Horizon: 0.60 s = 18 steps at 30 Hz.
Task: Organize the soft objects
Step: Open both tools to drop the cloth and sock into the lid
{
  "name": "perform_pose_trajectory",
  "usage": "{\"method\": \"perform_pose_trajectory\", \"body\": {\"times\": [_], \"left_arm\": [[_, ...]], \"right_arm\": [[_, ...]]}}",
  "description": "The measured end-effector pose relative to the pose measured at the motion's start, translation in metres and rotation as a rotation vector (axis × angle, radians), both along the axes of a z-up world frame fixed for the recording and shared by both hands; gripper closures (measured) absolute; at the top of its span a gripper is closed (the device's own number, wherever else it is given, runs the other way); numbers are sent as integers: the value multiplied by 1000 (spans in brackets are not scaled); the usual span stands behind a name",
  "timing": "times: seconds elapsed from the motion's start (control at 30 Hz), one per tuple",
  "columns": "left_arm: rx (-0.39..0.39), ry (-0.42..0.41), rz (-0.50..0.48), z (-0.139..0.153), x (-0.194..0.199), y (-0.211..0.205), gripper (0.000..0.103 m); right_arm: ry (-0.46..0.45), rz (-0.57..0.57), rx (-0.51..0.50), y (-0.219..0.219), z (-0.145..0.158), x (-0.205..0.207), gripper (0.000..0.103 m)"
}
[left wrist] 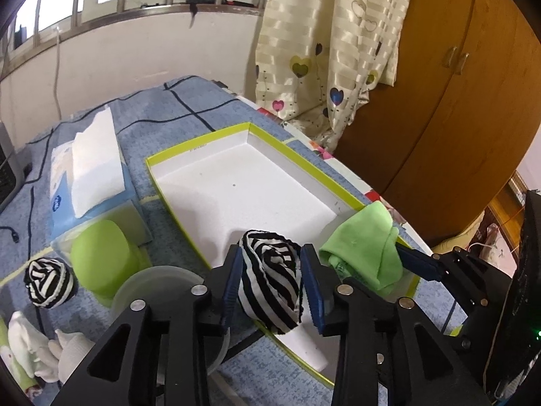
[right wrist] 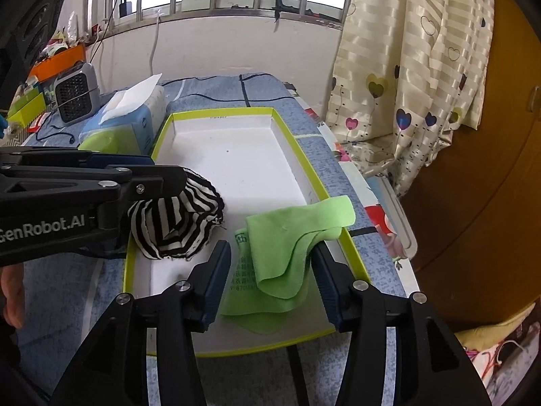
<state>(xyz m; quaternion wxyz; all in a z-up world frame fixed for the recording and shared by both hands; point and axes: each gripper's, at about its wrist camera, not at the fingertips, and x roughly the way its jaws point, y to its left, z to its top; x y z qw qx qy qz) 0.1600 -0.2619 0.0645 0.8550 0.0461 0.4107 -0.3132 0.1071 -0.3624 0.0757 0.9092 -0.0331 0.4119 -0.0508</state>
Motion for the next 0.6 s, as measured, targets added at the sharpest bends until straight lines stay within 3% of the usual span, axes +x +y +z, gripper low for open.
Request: {"method": "perform_pose_trajectory", "body": {"times": [0.13, 0.4, 0.6], "left_arm": [[-2, -9, 6, 4, -6, 7, 63], [-10, -47, 35, 20, -25, 35, 57], [-18, -79, 73, 32, -43, 64, 54]], "right_arm": [[-12, 3, 15, 3, 5, -5, 37], [-36, -8, 22, 13, 15, -16, 36], [-78, -9, 85, 21, 26, -29, 36]]}}
